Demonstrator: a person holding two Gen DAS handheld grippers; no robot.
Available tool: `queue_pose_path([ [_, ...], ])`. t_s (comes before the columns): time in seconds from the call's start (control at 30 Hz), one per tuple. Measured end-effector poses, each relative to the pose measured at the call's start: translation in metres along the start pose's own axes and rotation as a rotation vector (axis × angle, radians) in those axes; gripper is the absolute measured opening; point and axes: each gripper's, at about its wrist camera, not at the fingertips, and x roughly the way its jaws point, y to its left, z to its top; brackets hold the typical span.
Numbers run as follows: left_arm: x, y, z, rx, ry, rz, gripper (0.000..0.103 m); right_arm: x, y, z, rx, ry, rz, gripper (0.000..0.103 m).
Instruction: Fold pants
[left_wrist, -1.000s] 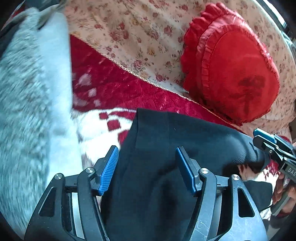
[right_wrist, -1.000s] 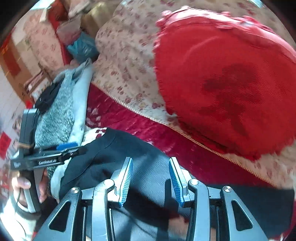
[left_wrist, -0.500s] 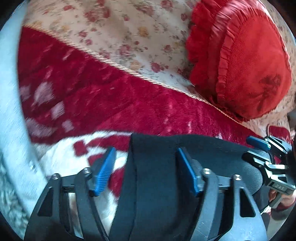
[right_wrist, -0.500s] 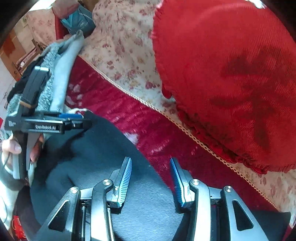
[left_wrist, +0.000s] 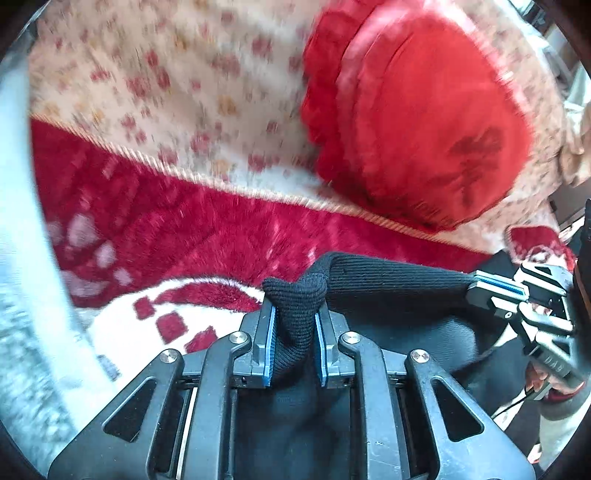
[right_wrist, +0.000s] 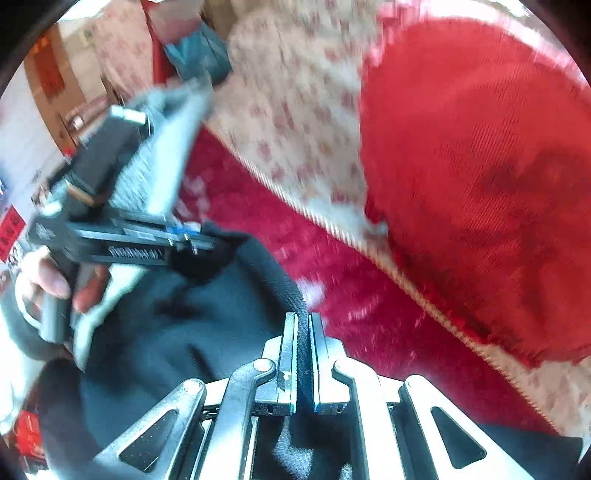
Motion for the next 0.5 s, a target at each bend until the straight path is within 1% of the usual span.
queue_pose_path([
  [0.03,-0.014,-0.002,-0.002,0.002,-0.03,-0.012,0.016,-0.019,0.006,0.003,0.008,-0.044,0.01,0.005],
  [0.13,-0.064,-0.009,-0.013,0.03,-0.127,-0.04,0.016,-0.059,0.027,0.004,-0.008,-0.121,0.023,0.005],
  [0.2,-0.089,-0.013,-0.027,0.054,-0.168,-0.05,0.016,-0.087,0.05,-0.006,-0.028,-0.169,0.046,0.005],
  [0.27,-0.108,-0.016,-0.049,0.077,-0.194,-0.04,0.016,-0.104,0.068,-0.019,-0.041,-0.194,0.062,0.005],
  [0.33,-0.117,-0.012,-0.073,0.074,-0.195,-0.022,0.016,-0.116,0.093,-0.043,-0.038,-0.201,0.105,0.004],
  [0.37,-0.119,-0.009,-0.084,0.065,-0.189,-0.01,0.016,-0.116,0.102,-0.052,-0.043,-0.197,0.118,0.0],
  [0.43,-0.114,0.002,-0.112,0.04,-0.162,0.016,0.016,-0.115,0.129,-0.079,-0.047,-0.189,0.176,0.0],
  [0.5,-0.106,0.011,-0.131,0.015,-0.127,0.038,0.016,-0.103,0.145,-0.097,-0.067,-0.15,0.18,0.0],
])
